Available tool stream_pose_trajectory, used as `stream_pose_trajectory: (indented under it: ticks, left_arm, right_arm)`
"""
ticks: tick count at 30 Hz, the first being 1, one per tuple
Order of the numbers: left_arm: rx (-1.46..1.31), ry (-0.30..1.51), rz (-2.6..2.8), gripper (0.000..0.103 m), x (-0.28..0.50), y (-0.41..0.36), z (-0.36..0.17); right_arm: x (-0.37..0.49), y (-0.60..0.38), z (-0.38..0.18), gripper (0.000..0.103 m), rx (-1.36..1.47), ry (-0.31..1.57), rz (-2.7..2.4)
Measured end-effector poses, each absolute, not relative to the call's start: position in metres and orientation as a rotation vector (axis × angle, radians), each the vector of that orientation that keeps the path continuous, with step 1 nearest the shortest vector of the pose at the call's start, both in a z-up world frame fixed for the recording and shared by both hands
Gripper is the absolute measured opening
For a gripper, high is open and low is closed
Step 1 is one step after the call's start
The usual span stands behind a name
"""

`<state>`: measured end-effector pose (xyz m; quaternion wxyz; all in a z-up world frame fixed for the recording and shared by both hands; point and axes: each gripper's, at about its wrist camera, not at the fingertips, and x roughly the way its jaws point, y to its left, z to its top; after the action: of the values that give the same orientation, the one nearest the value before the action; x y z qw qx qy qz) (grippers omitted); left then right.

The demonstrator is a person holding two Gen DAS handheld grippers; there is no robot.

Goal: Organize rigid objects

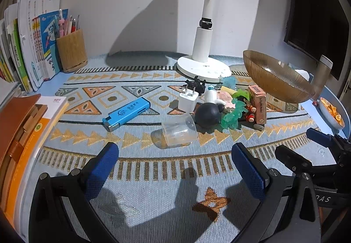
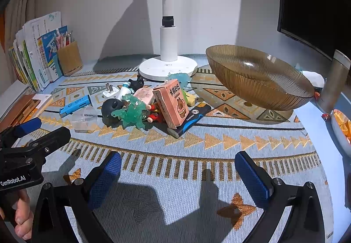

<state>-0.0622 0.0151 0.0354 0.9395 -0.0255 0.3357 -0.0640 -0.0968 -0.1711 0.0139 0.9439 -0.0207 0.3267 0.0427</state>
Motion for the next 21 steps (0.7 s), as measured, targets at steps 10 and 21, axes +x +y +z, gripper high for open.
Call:
stream_pose_trajectory:
  ticks: [10, 21]
  left_arm:
    - [-0.071, 0.723, -0.145, 0.102, -0.059, 0.020, 0.035]
    - [0.049, 0.845, -0.260, 0.102, -0.010, 0.065, 0.056]
  right_arm:
    - [-0.094, -0.171, 0.014, 0.103, -0.047, 0.685, 0.084]
    - [-0.057, -0.202, 0.040, 0.103, 0.065, 0.821, 0.332]
